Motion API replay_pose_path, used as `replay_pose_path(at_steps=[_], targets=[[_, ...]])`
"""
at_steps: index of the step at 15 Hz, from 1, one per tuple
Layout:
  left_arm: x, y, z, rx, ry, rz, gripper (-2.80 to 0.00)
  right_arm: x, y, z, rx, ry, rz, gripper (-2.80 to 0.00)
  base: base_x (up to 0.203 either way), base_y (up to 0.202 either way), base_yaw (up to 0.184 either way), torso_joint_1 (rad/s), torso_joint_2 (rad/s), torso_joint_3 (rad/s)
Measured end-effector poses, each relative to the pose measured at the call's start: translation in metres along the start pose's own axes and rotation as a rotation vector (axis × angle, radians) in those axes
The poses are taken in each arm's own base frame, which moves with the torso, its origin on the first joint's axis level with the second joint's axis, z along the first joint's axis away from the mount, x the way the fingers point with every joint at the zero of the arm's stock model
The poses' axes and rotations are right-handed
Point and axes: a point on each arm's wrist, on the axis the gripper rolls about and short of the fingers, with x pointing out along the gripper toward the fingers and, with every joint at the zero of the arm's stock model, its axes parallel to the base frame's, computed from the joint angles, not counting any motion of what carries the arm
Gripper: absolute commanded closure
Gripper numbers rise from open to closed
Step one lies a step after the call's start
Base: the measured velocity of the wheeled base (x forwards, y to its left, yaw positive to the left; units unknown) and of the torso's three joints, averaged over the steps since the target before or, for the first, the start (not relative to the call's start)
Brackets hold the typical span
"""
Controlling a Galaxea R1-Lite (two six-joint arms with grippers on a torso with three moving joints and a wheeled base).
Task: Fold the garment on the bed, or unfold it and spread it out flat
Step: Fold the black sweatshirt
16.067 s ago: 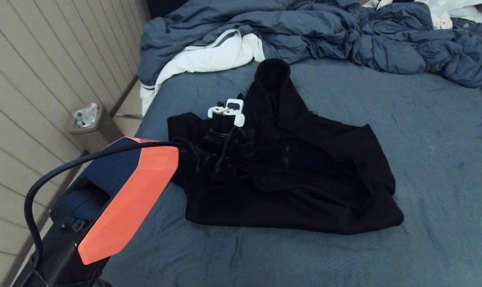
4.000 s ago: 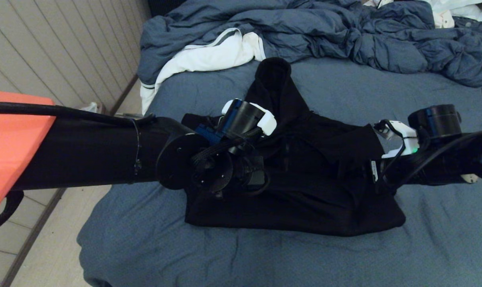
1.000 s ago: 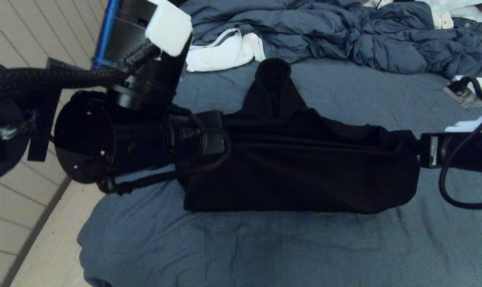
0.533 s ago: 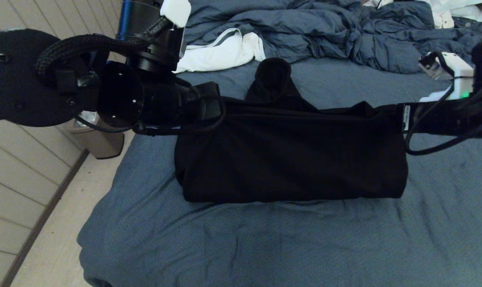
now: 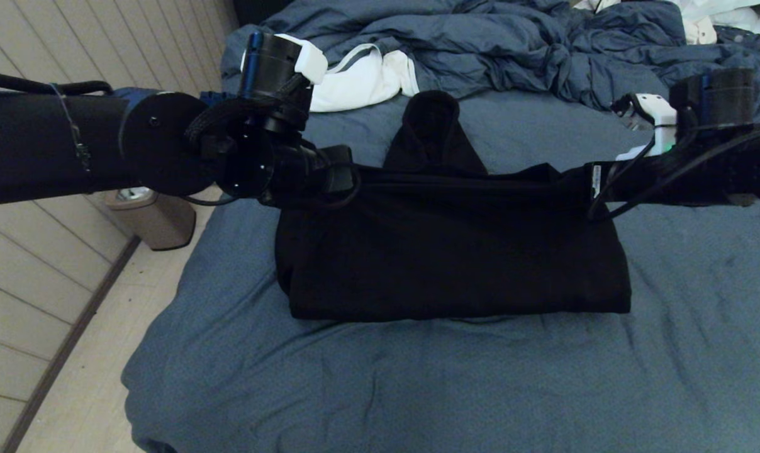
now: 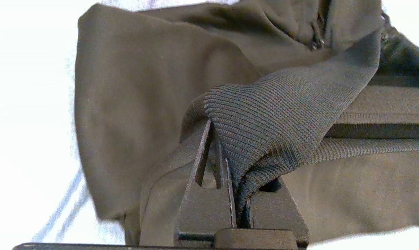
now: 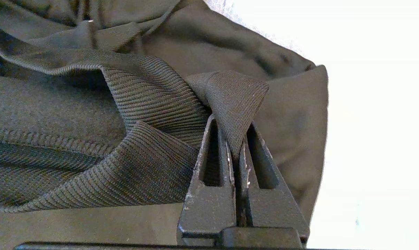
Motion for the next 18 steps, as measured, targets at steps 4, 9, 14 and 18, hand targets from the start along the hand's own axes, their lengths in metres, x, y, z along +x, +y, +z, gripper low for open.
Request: replay_pose_path(at_steps=[4, 9, 14, 18], targets=[[0.022, 0.006, -0.003, 0.000, -0.006, 0.020, 0.00, 0.023, 0.000, -0.005, 0.002, 0.030, 0.001, 0.00, 0.000, 0.000, 0.000, 0.000, 0.00, 0.000], [0.046, 0.011, -0.010, -0.002, 0.001, 0.039, 0.00, 0.047, -0.001, -0.012, -0.005, 0.032, 0.000, 0.00, 0.000, 0.000, 0.000, 0.000, 0.00, 0.000], [0.069, 0.023, -0.018, -0.007, 0.022, 0.063, 0.00, 0.069, -0.005, -0.023, -0.003, 0.061, -0.007, 0.00, 0.000, 0.000, 0.000, 0.000, 0.00, 0.000], [0.081, 0.024, -0.021, -0.009, 0.025, 0.071, 0.00, 0.081, -0.011, -0.027, 0.001, 0.068, -0.017, 0.00, 0.000, 0.000, 0.000, 0.000, 0.00, 0.000]])
